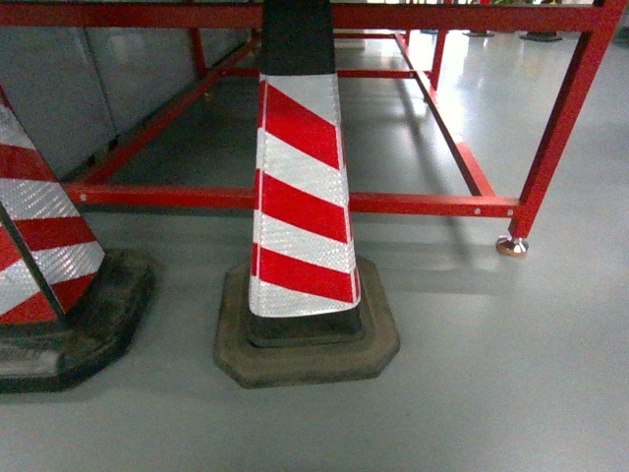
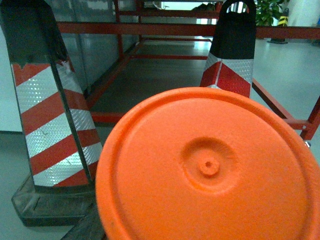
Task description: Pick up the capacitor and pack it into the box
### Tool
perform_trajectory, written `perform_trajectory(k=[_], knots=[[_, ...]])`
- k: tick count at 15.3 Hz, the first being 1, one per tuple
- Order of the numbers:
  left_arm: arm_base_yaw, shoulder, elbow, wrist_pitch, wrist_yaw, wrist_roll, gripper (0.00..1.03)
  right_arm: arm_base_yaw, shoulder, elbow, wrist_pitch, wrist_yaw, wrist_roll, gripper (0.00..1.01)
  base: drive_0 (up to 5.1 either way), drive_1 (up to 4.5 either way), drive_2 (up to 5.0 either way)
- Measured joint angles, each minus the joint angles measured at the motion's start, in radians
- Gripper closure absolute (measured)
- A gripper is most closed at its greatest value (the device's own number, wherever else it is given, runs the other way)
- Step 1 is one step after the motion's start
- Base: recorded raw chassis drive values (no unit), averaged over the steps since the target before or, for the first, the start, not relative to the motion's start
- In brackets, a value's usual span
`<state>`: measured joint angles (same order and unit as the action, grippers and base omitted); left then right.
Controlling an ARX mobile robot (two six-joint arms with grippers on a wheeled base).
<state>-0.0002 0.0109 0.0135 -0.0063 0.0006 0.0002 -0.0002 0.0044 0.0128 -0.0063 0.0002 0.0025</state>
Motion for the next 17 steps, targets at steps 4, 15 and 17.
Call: perform_trajectory(k=[4, 15, 17], knots=[[0.0, 0.0, 0.0, 0.002, 0.0, 0.0, 0.59, 0.0, 0.0, 0.0, 0.004, 0.0, 0.0, 0.03, 0.0, 0.0, 0.0], [0.0, 0.0, 0.0, -0.002, -0.002, 0.0, 0.59, 0.0, 0.0, 0.0, 0.0, 0.0, 0.0, 0.03, 0.0, 0.0, 0.0], [0.0, 0.0, 0.0, -0.002, 0.002, 0.0, 0.59, 0.0, 0.0, 0.0, -0.001, 0.0, 0.0, 0.03, 0.0, 0.0, 0.0]])
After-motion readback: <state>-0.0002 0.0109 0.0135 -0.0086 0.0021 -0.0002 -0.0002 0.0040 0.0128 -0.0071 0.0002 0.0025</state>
